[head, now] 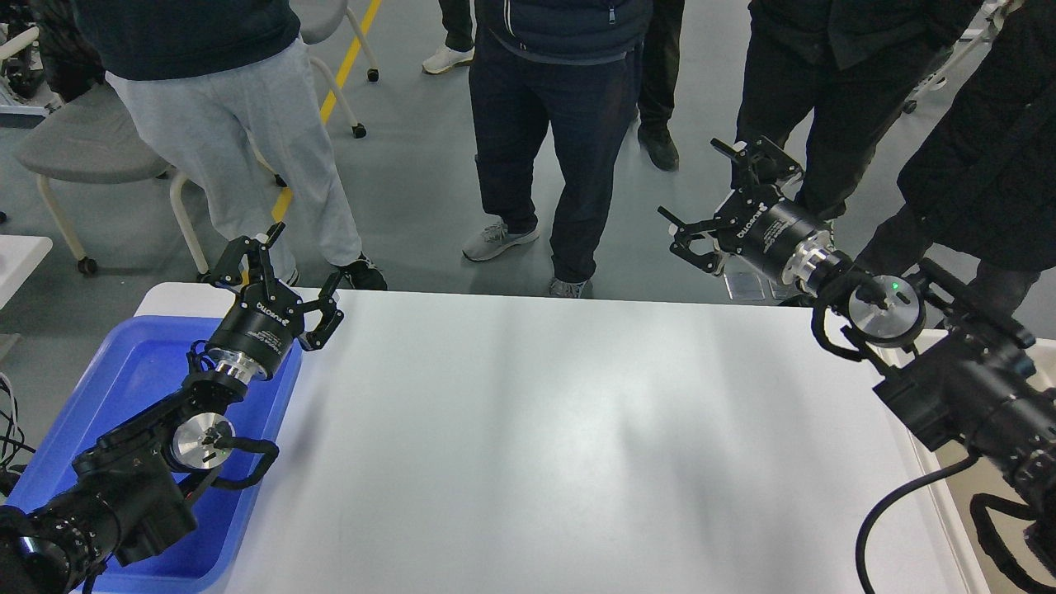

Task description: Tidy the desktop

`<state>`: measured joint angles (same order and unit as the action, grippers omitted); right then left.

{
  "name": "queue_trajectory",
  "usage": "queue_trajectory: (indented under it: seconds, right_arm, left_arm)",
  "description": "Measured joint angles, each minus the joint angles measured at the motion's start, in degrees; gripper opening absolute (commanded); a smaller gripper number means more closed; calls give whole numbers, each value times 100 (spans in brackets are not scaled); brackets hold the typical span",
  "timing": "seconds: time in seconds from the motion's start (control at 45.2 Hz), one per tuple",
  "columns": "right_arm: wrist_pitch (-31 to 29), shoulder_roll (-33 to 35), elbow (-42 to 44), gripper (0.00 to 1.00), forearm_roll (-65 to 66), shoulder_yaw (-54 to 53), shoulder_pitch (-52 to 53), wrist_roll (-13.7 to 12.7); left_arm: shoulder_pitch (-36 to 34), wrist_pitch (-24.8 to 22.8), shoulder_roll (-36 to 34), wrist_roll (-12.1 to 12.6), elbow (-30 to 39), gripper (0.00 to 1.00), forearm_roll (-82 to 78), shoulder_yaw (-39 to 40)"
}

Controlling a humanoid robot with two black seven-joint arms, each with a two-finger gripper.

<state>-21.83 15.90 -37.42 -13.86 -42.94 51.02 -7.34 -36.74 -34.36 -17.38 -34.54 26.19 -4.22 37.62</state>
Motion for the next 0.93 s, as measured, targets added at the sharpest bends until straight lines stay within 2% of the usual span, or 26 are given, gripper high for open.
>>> queue_trajectory:
  seconds: [0.309, 0.928]
  right_arm:
    - [-262, -119, 51, 100, 5, -14, -536, 117]
    - [-664, -217, 156, 100, 6, -14, -1285, 152]
  left_arm:
    - [0, 0, 0, 0, 0, 100, 0, 0]
    - [0, 0, -1, 0, 0, 100, 0, 0]
